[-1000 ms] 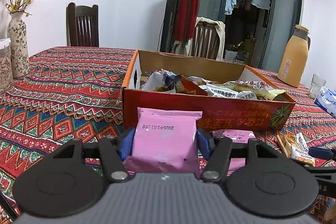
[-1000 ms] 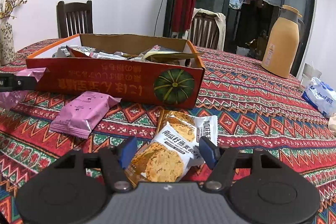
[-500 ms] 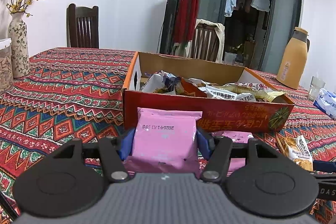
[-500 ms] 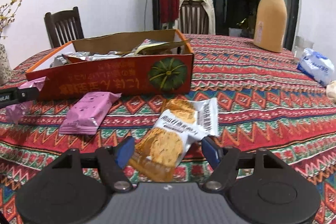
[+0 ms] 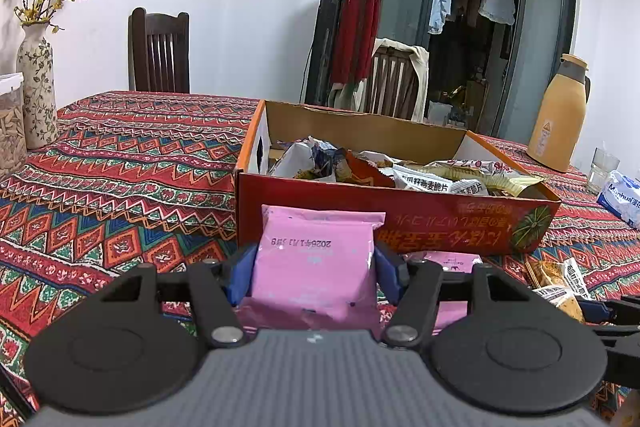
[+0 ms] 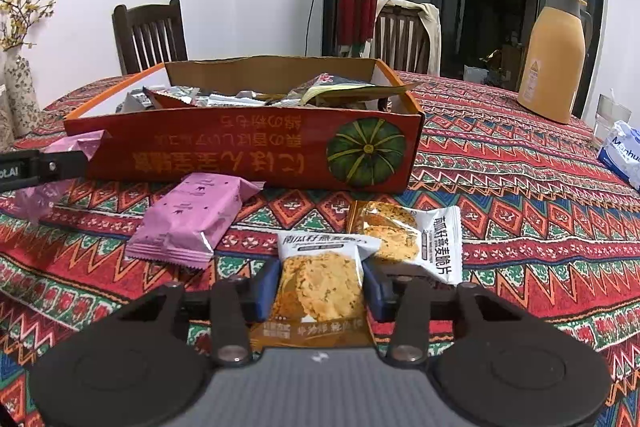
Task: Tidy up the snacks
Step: 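Carry both packets over the orange box, then open both grippers over the orange box to drop the packets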
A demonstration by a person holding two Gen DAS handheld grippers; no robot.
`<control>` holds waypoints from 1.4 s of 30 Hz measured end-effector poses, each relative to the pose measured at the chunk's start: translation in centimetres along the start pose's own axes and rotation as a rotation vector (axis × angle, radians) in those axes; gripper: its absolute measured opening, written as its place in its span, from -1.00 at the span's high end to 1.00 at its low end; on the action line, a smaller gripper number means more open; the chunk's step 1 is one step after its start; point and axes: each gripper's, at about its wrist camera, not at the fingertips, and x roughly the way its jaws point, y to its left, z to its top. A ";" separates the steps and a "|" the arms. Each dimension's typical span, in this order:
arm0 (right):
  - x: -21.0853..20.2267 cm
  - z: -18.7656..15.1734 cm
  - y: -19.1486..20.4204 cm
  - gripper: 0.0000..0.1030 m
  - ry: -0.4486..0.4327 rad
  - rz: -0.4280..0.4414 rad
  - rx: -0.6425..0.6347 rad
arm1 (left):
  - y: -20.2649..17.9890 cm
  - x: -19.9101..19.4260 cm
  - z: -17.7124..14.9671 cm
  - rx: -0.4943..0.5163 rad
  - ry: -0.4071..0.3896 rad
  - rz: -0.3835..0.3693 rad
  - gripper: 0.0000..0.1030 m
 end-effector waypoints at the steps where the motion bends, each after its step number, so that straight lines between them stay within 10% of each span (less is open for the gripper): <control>1: -0.1 -0.1 -0.1 0.20 -0.004 0.001 0.004 | 0.0 0.0 0.0 -0.001 0.000 0.000 -0.22; 29: -3.5 4.9 0.3 0.21 -0.235 0.094 0.012 | -2.4 -3.8 5.0 0.025 -0.156 -0.014 -0.22; 42: 1.1 12.6 0.4 0.21 -0.352 0.085 -0.001 | -3.3 4.4 11.7 -0.025 -0.133 0.085 -0.22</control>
